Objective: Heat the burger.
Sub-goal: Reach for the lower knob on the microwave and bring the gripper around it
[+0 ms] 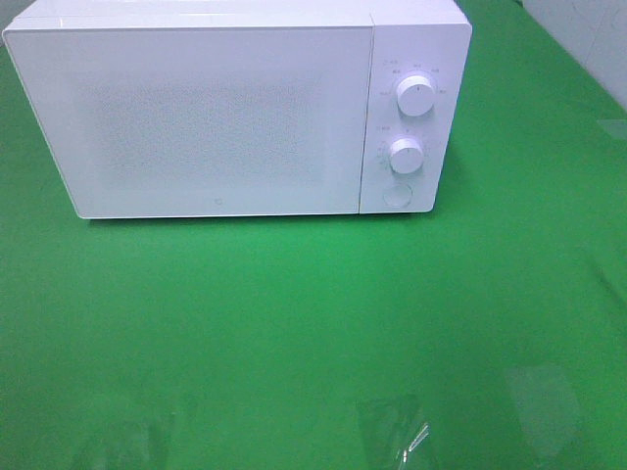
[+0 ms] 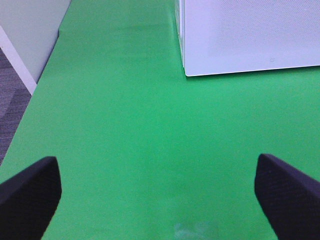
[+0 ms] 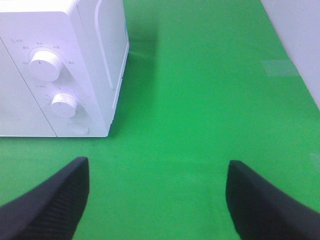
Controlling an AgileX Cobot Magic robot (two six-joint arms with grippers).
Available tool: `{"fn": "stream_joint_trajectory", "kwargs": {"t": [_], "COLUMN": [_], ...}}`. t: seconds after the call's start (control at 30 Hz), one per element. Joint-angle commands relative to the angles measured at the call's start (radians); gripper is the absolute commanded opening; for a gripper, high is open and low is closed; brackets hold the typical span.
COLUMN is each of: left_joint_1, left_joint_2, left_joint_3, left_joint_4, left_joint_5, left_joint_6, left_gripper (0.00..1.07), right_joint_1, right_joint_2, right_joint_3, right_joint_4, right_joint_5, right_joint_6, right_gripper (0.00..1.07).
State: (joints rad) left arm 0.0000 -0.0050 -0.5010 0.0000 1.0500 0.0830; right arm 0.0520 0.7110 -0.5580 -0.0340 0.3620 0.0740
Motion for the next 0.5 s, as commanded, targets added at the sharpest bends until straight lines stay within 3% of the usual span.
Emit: {"fn": "stream_joint_trajectory", "kwargs": {"t": [0.03, 0.27, 0.3, 0.5], "left_joint_1": [0.0, 0.0, 0.0, 0.0], "left_joint_2": [-0.024, -0.024, -0.024, -0.024], "left_joint_3": [0.003, 0.003, 0.003, 0.003], "left_joint_4": [0.0, 0.0, 0.0, 0.0], "left_joint_5": [-0.012, -0.012, -0.012, -0.012], "left_joint_6": [0.004, 0.004, 0.004, 0.004], "left_gripper": [0.98, 0.98, 0.98, 0.98], "right_joint_1": [-0.006, -0.005, -0.003, -0.003], "right_joint_2": [0.034, 0.144, 0.175, 0.233], "right_joint_3": [-0.004, 0.073, 0.132, 0.213], "right_joint_4": [-0.006, 0.001, 0.007, 0.034], "right_joint_5": [-0.061, -0.311, -0.442, -0.622], "right_joint_6": [-0.001, -0.001, -0.001, -0.005], "right_gripper": [0.75, 0.75, 0.75, 0.75]}}
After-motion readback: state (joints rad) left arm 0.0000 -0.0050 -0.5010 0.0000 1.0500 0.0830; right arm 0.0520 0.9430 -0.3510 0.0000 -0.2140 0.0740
